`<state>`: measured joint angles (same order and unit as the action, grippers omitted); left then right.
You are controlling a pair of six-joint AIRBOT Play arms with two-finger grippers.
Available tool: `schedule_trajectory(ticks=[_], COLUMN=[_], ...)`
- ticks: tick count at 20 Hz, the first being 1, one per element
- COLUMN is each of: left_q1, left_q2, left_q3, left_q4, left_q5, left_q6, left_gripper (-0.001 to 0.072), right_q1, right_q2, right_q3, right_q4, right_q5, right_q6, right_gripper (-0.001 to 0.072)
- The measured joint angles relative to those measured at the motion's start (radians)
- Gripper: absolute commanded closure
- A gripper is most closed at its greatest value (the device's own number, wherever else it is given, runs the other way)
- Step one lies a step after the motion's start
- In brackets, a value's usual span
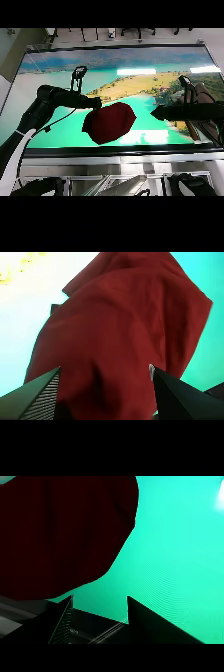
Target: Fold the shirts.
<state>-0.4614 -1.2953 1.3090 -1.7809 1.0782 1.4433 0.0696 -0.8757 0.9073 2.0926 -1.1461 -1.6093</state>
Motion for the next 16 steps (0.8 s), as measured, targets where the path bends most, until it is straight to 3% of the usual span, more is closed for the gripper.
schedule_trajectory(ticks=[4,7,10,16], left_q1=[0.132,0.263,0.377,0.464], left_q2=[0.002,0.074,0.141,0.090], left_q3=[0.055,-0.066,-0.290,-0.581], left_q4=[0.000,-0.003,-0.124,-0.501], left_q5=[0.140,0.162,0.076,-0.092], left_q6=[0.020,0.043,0.110,0.351], left_gripper=[0.0088,0.0088,0.0089,0.0089], right_q1=[-0.066,-0.119,-0.127,-0.006], right_q2=[-0.014,-0.070,-0.178,-0.462], right_q3=[0.012,0.009,0.006,0.005], right_q4=[0.004,0.008,0.077,0.196], right_q5=[-0.027,-0.051,-0.030,0.089], right_q6=[0.004,0.003,-0.035,-0.086], right_gripper=[0.0319,0.0319,0.0314,0.0312])
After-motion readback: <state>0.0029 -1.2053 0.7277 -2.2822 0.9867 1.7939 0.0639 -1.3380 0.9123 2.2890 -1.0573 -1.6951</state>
